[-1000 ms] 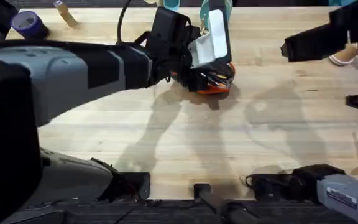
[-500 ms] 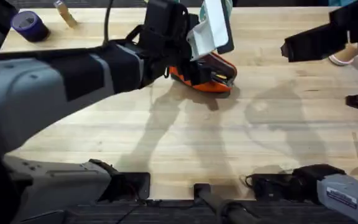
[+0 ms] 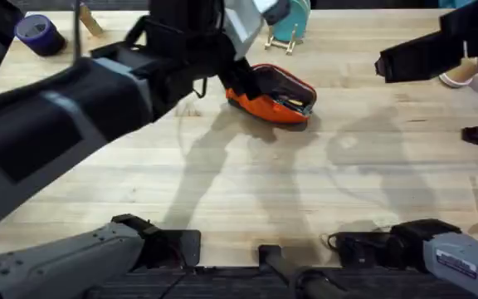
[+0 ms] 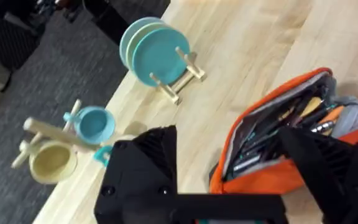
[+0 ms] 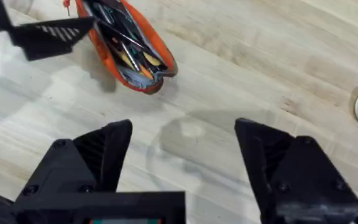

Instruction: Unzip the bag, pick up the pens from the table one at a time and place them inside, then zip the bag closed.

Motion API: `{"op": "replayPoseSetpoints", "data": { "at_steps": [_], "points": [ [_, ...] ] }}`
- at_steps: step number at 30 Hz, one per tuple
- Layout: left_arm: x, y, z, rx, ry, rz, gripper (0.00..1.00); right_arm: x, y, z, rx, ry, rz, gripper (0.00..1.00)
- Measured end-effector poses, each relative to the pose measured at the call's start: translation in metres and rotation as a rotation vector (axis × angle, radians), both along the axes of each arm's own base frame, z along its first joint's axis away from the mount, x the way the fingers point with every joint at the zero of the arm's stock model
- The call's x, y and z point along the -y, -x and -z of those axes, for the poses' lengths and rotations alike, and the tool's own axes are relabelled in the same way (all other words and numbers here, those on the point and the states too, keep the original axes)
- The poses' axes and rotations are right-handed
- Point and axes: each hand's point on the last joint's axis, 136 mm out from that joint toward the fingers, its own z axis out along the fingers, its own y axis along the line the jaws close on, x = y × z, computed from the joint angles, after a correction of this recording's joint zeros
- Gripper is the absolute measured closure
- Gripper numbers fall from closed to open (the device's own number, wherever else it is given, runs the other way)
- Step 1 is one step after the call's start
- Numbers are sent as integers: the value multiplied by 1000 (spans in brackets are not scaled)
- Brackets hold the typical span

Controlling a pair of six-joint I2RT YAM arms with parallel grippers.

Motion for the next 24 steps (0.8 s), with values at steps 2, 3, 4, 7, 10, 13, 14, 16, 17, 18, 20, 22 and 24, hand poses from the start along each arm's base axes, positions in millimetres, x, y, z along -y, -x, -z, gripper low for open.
{"op": "replayPoseSetpoints", "data": {
  "at_steps": [2,3,4,7,10,13,14,16,17,18,20,22,24],
  "points": [
    [-9,3,-1,-19,-1,-20,8,0,0,0,1,0,0,4],
    [-14,4,-2,-29,-2,-31,8,0,0,0,2,0,0,5],
    [-19,5,-2,-37,-2,-41,8,0,-1,0,3,0,0,4],
    [-33,7,-6,-54,12,-59,8,0,-1,0,3,-1,0,4],
    [-47,10,-12,-69,37,-69,8,0,-1,0,3,0,0,6],
    [-64,14,-17,-92,74,-80,7,0,-1,0,3,-1,0,5],
    [-69,15,-19,-97,86,-82,8,0,-1,0,3,0,0,5],
    [-80,15,-22,-107,116,-88,8,0,-1,0,3,0,0,5],
    [-85,15,-23,-112,131,-92,9,0,-1,0,3,0,0,4],
    [-90,15,-24,-118,145,-93,8,0,-1,-1,4,0,0,4],
    [-99,15,-26,-124,174,-96,8,0,-1,-1,6,-1,0,5],
    [-108,14,-28,-126,194,-105,7,0,-2,-1,8,-1,0,5],
    [-116,13,-29,-126,208,-115,8,0,-3,-2,13,-2,0,4]
  ]
}}
